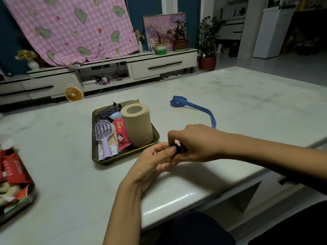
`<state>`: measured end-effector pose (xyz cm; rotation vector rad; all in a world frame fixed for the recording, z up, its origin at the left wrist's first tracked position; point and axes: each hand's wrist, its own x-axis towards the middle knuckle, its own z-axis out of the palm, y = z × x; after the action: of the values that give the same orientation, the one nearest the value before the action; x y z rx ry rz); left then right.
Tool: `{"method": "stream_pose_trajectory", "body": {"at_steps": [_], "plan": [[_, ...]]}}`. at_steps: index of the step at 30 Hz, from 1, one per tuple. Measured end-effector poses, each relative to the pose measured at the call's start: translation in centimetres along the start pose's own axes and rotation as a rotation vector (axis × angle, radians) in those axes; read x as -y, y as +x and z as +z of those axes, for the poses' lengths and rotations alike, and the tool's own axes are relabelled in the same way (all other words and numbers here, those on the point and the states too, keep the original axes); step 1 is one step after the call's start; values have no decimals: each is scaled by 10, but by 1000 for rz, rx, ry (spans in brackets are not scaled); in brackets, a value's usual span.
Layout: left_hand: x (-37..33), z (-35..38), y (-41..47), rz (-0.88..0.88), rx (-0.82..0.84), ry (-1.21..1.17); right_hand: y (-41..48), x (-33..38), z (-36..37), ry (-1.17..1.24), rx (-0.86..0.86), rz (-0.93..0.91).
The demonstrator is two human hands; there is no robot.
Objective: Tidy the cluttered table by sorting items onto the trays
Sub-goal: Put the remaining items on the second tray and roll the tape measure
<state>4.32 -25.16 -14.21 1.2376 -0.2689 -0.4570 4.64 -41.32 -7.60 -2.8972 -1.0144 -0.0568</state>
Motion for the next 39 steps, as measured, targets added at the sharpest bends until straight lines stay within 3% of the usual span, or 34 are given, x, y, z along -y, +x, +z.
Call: {"method": "stream_pose_trajectory", "body": {"at_steps": [3, 8, 15, 19, 23, 27, 30, 34, 39], "plan": [[2, 5, 1, 17, -86, -15, 2, 4, 12, -159, -178, 44], [2, 7, 2, 38, -151, -17, 6, 3, 23, -279, -220, 26], [-3, -2, -1, -73, 10, 36, 2, -3, -6, 253, 274, 10], [-7, -4, 0, -136, 83, 59, -4, -12, -18, 401, 379, -11], [-5, 2, 2, -98, 5, 19, -4, -9, -13, 417, 204, 23], [0, 7, 5, -24, -109, -57, -1, -1, 6, 5, -199, 79], [2, 7, 4, 16, -118, -46, 3, 3, 19, -150, -280, 36], [1, 6, 3, 30, -198, -108, 6, -2, 16, -157, -204, -2], [0, 6, 2, -12, -144, -52, 0, -7, -1, 117, 130, 24]]}}
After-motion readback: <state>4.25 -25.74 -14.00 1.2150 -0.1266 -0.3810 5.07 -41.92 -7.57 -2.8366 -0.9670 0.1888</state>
